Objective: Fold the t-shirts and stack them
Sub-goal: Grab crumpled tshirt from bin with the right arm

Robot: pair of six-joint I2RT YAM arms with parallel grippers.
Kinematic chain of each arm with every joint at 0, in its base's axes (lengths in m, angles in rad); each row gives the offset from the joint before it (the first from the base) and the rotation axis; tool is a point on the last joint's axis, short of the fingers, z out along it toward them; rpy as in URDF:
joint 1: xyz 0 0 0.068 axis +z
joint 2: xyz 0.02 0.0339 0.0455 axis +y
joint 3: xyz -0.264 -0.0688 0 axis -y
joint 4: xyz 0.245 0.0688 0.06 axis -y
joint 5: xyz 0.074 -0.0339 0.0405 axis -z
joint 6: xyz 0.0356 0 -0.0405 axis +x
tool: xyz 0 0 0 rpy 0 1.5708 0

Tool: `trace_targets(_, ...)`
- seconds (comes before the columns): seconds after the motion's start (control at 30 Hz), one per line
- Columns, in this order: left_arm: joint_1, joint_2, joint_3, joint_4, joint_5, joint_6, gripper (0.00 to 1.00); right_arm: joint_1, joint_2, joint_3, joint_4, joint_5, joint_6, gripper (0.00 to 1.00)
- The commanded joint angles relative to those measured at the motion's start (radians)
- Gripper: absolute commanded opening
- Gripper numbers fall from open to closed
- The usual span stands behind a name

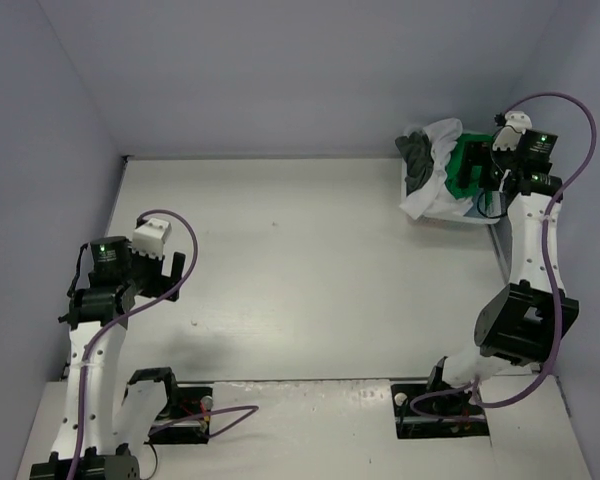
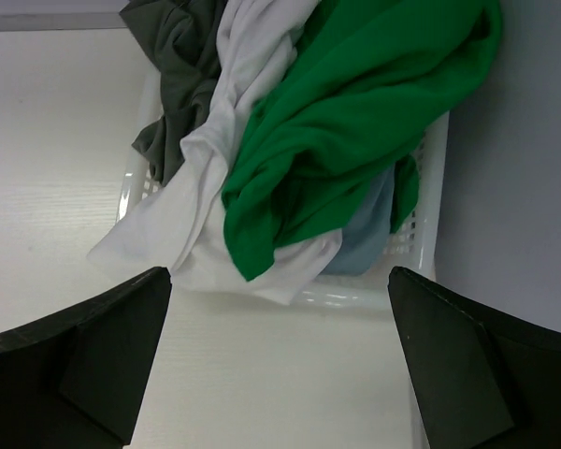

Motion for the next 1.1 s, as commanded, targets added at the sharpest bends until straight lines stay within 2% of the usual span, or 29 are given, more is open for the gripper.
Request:
trace_targets(0.0,0.009,-0.008,0.019,0.041,0.012,0.004,0.94,0.016,0.102,0.172,-0.03,0.045,-0.029,0.98)
trace_targets(0.3,0.017,-0.017,0.017,0.039,0.022,0.007,0.94,0.089,0.24,0.311,-0.07,0.185,-0.063,0.91)
trace_targets(0.4,0.017,-0.019,0.017,0.039,0.022,0.007,0.94,0.103,0.25,0.316,-0.073,0.202,-0.055,0.88)
trace_targets(0.6,0.017,-0.019,0.017,0.038,0.026,0.01,0.94,0.155,0.251,0.294,-0.073,0.246,-0.055,0.89)
trace_targets(1.07,0.017,-0.025,0.016,0.036,0.032,0.01,0.94,0.223,0.299,0.3,-0.068,0.173,-0.1,0.82)
